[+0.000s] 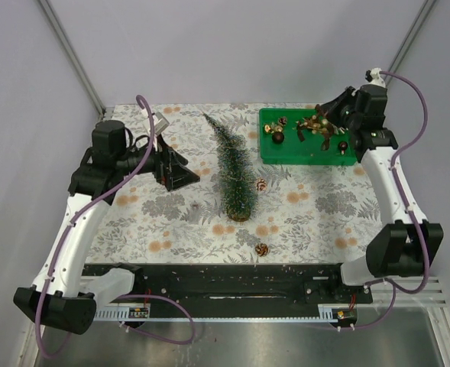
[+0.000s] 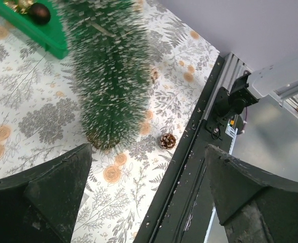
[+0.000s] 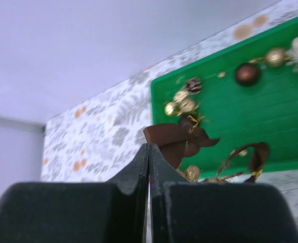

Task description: Decorate the small christmas tree

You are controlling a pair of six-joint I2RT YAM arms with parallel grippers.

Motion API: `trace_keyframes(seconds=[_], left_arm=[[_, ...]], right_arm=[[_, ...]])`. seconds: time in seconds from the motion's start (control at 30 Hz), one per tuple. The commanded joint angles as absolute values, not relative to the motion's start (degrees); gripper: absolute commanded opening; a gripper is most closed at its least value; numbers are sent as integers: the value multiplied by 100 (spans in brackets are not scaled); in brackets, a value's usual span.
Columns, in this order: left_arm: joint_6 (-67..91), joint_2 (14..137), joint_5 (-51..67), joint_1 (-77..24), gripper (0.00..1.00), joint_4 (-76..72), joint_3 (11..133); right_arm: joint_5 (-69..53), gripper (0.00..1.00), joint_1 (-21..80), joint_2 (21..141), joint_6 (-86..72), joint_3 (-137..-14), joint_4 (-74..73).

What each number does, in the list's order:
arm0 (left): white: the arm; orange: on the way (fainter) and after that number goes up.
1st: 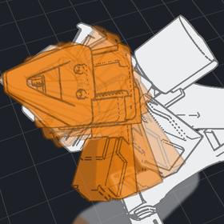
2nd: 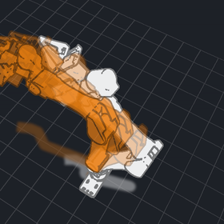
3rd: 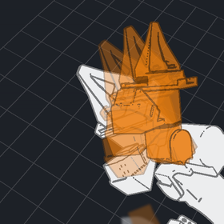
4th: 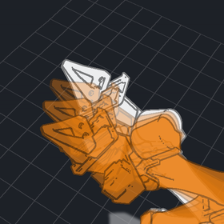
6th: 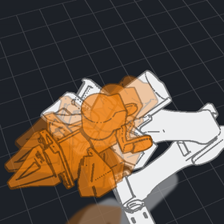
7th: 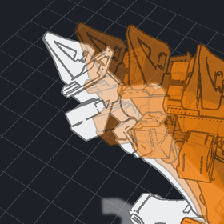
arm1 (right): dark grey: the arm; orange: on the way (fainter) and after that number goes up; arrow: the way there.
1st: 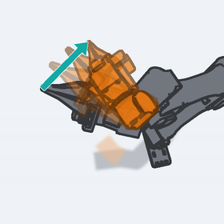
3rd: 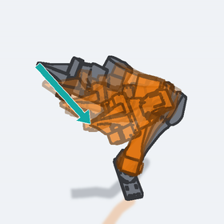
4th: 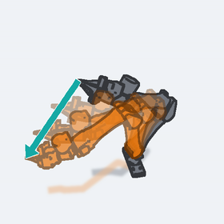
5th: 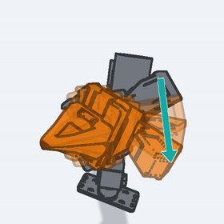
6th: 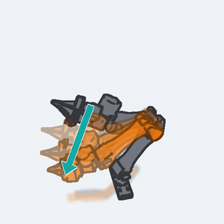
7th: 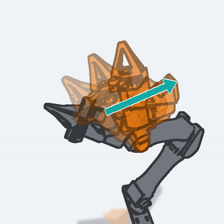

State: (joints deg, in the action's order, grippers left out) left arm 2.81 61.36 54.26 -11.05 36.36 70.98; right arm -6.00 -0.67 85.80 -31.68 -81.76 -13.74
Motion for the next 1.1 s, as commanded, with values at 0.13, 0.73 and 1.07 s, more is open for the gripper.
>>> trace_keyframes(seconds=[0.13, 0.73, 1.07], left_arm=[[-385, 6485, 4616, -2248, 99, 4014, 8242], [-685, 7892, 4298, -3981, 99, 4061, 10213], [-255, 8595, 4033, -4351, 99, 3243, 10713]], right_arm=[[-2134, 0, 606, 7015, -3427, -7682, -976], [-3595, 0, 606, 5520, -4078, -8472, -861], [-3771, 0, 615, 5230, -4359, -8745, -844]])
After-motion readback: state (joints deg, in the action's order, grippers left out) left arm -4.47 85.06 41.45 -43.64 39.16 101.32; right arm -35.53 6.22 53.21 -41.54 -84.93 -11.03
